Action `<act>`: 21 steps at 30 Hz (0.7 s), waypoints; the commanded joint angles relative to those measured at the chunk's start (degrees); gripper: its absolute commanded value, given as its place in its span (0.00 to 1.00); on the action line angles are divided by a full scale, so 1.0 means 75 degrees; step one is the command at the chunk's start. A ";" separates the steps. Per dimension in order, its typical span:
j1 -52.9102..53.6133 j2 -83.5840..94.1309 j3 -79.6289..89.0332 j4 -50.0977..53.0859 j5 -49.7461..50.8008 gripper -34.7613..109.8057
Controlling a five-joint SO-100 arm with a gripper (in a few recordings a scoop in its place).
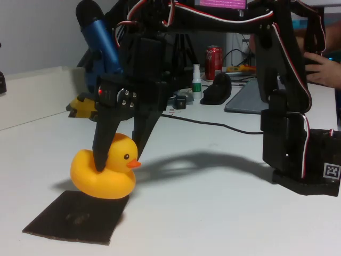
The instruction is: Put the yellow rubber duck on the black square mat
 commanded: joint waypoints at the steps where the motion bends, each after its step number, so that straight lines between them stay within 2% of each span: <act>1: 0.0258 0.1090 -0.0996 -0.0047 -0.0023 0.31; 21: -0.0176 -0.0340 -0.0938 -0.0047 -0.0035 0.31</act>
